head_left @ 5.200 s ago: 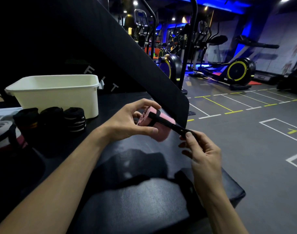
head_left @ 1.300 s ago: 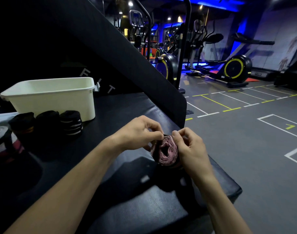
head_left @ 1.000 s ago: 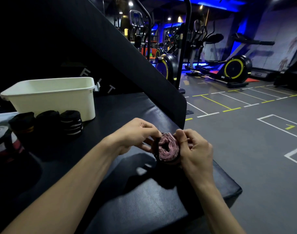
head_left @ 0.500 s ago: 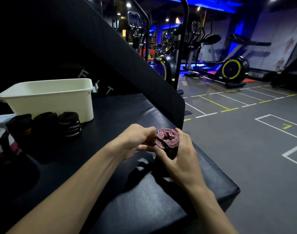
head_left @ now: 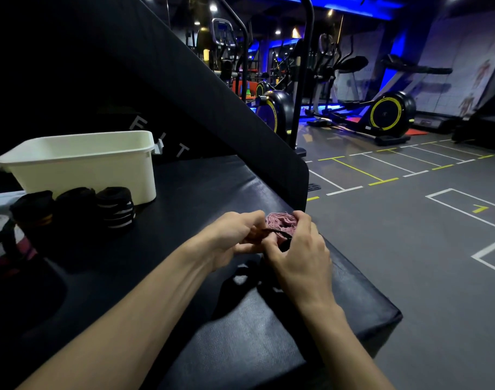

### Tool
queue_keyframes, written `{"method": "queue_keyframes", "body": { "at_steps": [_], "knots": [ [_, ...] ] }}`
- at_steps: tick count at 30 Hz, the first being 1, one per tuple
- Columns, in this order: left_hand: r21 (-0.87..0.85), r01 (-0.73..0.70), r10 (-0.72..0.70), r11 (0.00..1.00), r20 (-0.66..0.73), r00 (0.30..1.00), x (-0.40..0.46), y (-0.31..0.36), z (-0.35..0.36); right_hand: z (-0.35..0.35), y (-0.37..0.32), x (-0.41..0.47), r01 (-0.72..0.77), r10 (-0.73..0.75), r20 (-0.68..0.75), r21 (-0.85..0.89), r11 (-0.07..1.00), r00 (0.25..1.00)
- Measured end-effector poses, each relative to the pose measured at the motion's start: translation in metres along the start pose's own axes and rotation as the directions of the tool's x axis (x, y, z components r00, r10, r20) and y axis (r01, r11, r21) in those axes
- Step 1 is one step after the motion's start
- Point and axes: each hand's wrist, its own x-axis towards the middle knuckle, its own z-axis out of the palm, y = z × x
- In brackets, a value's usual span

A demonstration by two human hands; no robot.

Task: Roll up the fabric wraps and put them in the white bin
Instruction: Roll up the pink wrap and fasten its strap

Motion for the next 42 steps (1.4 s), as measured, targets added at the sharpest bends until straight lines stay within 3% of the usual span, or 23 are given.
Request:
{"method": "queue_keyframes", "body": {
  "at_steps": [5,10,16,22,26,28,31,33,37,42],
  "knots": [
    [-0.02,0.028,-0.026,0.999,0.059,0.998,0.002,-0.002,-0.004,0.002,0.0,-0.003,0.07,-0.07,0.001,-0.001,0.998,0.998],
    [-0.143,0.125,-0.099,0.982,0.18,0.979,0.002,-0.002,-0.016,-0.007,0.014,0.003,0.137,-0.142,0.033,0.129,0.982,0.989],
    [-0.077,0.156,-0.129,0.985,0.276,0.952,0.007,-0.007,-0.03,-0.009,0.016,0.005,0.157,-0.164,0.024,0.173,0.972,0.986],
    [0.038,0.086,-0.087,0.996,0.044,0.995,0.008,-0.012,-0.011,-0.019,0.018,0.002,0.135,-0.149,0.022,0.311,0.941,0.989],
    [0.025,0.104,-0.107,0.994,0.268,0.958,0.004,-0.012,-0.022,-0.019,0.02,0.002,0.076,-0.083,0.004,0.368,0.927,0.997],
    [-0.01,0.05,-0.045,0.999,0.296,0.954,0.004,-0.013,-0.025,-0.02,0.023,0.003,0.05,-0.062,0.018,0.381,0.923,0.998],
    [-0.041,-0.129,0.135,0.991,0.205,0.97,0.007,-0.017,-0.02,-0.022,0.027,0.007,0.027,-0.046,0.04,0.391,0.92,0.998],
    [0.042,-0.272,0.265,0.962,0.124,0.956,0.011,-0.02,-0.021,-0.021,0.028,0.008,0.018,-0.043,0.057,0.386,0.922,0.997],
    [0.327,-0.52,0.512,0.789,0.115,0.851,0.015,-0.021,-0.024,-0.021,0.028,0.01,-0.052,0.007,0.113,0.407,0.912,0.994],
    [0.422,-0.618,0.661,0.663,0.058,0.748,0.008,-0.021,-0.009,-0.016,0.03,0.02,-0.214,0.137,0.171,0.616,0.758,0.976]
  ]
}}
